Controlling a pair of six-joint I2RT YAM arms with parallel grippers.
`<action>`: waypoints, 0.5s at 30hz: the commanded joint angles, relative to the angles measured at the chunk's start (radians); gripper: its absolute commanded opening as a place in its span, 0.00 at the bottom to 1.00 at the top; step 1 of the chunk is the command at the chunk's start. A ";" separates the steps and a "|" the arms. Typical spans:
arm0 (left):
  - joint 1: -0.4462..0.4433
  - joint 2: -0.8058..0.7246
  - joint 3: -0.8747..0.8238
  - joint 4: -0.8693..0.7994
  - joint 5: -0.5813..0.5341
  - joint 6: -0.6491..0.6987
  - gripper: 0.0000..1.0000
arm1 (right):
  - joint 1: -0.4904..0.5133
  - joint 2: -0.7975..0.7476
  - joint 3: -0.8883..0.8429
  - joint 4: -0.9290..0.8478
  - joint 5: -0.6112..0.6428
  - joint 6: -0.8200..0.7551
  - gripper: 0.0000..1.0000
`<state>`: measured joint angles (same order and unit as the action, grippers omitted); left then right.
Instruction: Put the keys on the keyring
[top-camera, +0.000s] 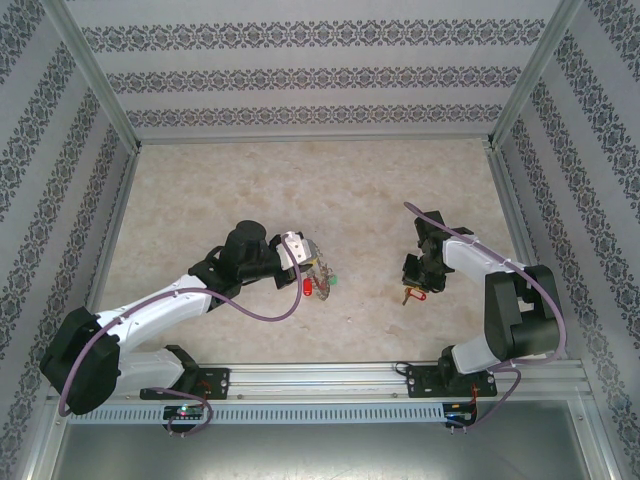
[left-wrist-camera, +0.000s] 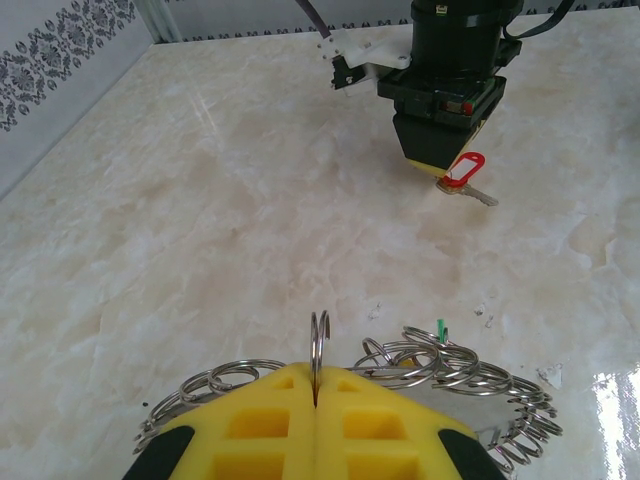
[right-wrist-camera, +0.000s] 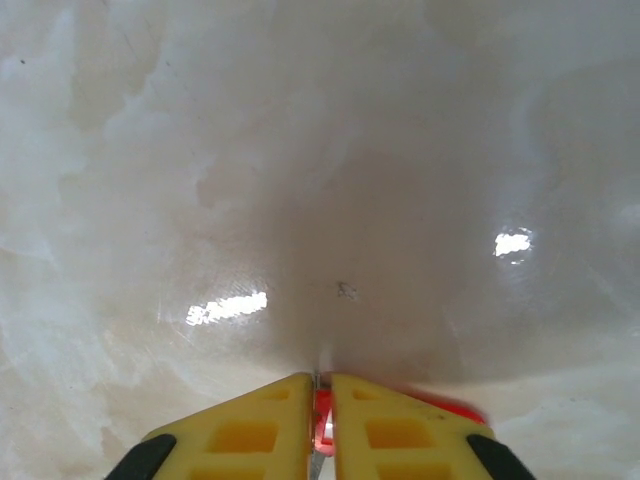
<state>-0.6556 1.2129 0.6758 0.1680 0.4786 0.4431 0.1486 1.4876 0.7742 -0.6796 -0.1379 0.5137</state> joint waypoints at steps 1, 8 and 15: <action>-0.015 -0.003 0.035 0.021 0.027 -0.012 0.00 | 0.011 -0.021 0.027 -0.033 0.026 -0.015 0.10; -0.015 0.002 0.038 0.021 0.029 -0.010 0.00 | 0.011 -0.021 0.034 -0.040 0.019 -0.024 0.00; -0.015 0.002 0.031 0.043 0.045 -0.027 0.00 | 0.020 -0.191 0.012 0.069 -0.195 -0.132 0.00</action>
<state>-0.6556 1.2163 0.6777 0.1680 0.4843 0.4370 0.1497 1.3899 0.7864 -0.6724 -0.2043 0.4606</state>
